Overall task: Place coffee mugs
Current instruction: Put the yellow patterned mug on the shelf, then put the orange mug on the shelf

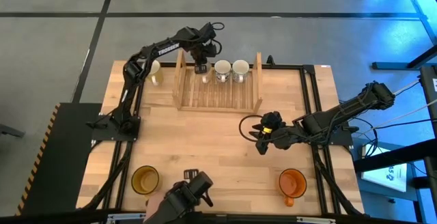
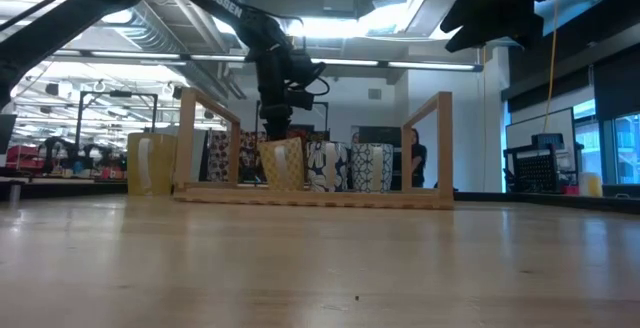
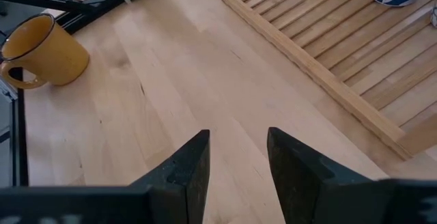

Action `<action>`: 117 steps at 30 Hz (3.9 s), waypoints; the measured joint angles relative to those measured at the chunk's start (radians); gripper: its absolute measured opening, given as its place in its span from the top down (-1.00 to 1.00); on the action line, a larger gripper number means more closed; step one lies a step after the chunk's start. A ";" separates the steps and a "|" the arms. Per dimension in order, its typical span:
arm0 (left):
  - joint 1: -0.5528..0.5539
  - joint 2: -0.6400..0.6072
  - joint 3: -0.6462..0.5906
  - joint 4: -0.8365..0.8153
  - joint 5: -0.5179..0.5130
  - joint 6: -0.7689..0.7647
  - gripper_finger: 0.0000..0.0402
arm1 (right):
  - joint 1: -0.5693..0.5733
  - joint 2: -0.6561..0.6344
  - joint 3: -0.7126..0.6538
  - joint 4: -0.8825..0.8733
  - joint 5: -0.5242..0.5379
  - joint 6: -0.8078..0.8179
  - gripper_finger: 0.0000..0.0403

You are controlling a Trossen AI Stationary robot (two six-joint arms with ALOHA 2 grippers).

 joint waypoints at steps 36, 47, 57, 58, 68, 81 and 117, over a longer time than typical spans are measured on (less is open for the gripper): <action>-0.038 -0.002 0.259 -0.146 -0.024 -0.103 0.41 | 0.000 0.000 0.000 -0.001 0.000 -0.003 0.34; -0.076 -0.125 0.310 -0.321 0.114 -0.320 0.42 | 0.000 -0.001 0.000 0.002 -0.045 0.029 0.34; -0.268 -0.551 -0.067 -0.194 0.072 -0.491 0.45 | 0.000 -0.013 0.000 0.044 -0.081 -0.007 0.34; -0.292 -0.603 -0.125 -0.175 0.072 -0.515 0.45 | 0.000 -0.014 0.000 0.046 -0.087 -0.013 0.34; -0.585 -1.054 -0.638 0.075 -0.014 -0.851 0.45 | 0.000 -0.014 0.038 0.079 -0.222 -0.032 0.34; -0.843 -1.266 -0.892 0.219 -0.100 -0.979 0.45 | 0.011 0.251 0.443 -0.119 -0.436 0.053 0.34; -1.129 -1.266 -0.892 0.199 -0.114 -0.896 0.45 | 0.581 0.562 0.668 -0.547 -0.424 1.330 0.34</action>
